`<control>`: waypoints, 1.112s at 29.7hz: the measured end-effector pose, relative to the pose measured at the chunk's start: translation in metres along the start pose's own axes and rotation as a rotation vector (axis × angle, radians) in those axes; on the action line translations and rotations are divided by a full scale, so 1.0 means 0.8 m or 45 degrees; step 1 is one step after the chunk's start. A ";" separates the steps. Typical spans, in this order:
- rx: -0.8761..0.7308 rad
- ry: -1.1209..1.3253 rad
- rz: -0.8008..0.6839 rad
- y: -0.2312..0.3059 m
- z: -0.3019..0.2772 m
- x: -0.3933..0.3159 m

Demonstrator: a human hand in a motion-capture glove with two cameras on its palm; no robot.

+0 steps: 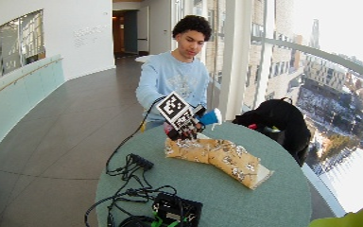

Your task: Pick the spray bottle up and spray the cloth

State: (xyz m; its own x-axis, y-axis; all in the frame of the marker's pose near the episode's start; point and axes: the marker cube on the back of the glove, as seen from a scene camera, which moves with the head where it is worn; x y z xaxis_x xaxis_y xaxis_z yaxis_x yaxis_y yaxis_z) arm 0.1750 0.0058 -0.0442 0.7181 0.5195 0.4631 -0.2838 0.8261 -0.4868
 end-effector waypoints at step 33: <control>0.361 -0.294 -0.695 -0.038 0.083 -0.210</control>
State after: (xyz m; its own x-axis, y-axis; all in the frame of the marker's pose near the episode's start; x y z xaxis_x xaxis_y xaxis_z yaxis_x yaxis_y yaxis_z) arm 0.0211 -0.0922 -0.0577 0.6604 0.0166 0.7507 -0.0960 0.9934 0.0625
